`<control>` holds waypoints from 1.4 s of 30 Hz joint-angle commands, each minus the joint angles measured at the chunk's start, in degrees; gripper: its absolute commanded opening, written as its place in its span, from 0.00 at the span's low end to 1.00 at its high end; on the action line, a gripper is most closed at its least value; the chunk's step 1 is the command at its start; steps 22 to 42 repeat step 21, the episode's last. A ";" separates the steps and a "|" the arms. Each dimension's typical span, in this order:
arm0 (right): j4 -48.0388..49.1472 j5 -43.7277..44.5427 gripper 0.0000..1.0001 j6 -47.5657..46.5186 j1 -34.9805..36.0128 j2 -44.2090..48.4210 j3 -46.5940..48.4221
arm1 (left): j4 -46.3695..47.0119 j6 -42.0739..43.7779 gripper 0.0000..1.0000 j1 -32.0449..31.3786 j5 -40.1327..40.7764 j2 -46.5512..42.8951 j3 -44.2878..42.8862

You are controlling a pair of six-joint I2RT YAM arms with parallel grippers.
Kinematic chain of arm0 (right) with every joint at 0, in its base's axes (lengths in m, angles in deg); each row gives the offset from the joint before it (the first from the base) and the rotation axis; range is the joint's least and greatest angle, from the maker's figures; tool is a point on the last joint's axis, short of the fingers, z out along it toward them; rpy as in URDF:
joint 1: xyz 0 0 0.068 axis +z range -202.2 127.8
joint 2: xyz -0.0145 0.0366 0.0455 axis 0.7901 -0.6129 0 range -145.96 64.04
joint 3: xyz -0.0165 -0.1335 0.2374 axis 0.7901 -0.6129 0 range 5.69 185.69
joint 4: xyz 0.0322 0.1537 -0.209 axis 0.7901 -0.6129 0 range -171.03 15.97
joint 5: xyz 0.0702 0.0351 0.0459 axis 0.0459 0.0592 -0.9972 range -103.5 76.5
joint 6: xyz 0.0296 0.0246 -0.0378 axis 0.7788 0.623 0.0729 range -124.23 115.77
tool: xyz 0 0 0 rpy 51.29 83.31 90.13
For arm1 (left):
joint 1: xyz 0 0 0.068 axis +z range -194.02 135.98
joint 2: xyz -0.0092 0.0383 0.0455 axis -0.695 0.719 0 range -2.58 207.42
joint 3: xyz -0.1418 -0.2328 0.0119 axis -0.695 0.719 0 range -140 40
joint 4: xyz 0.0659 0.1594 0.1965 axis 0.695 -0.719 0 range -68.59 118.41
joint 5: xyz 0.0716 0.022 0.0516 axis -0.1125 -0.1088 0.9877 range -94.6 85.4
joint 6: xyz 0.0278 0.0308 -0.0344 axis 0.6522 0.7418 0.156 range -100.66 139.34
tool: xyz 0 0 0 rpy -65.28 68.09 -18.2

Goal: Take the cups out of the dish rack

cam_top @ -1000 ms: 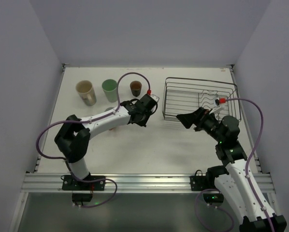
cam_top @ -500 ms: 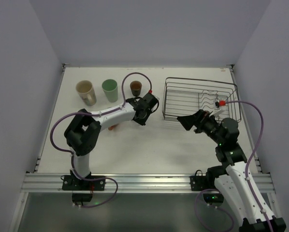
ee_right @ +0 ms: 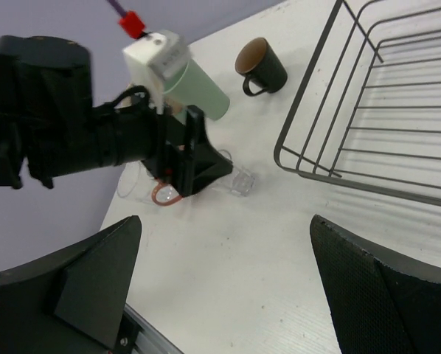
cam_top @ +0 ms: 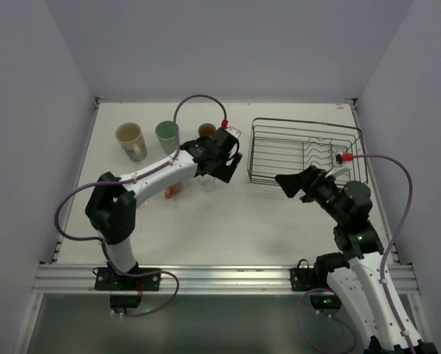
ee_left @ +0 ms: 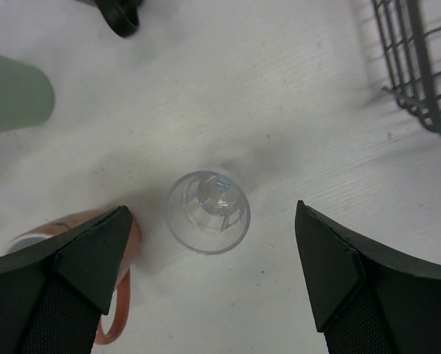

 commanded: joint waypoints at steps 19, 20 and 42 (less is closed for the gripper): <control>-17.09 25.65 0.99 -11.67 0.11 17.34 24.20 | 9.52 -0.21 1.00 0.15 17.42 -69.89 20.46; -16.74 25.74 0.99 -11.67 0.20 17.17 23.85 | 9.34 -0.65 1.00 0.15 18.47 -71.38 21.36; -16.74 25.56 0.99 -11.32 0.11 16.65 23.67 | 9.43 -0.57 1.00 0.15 18.91 -72.96 21.71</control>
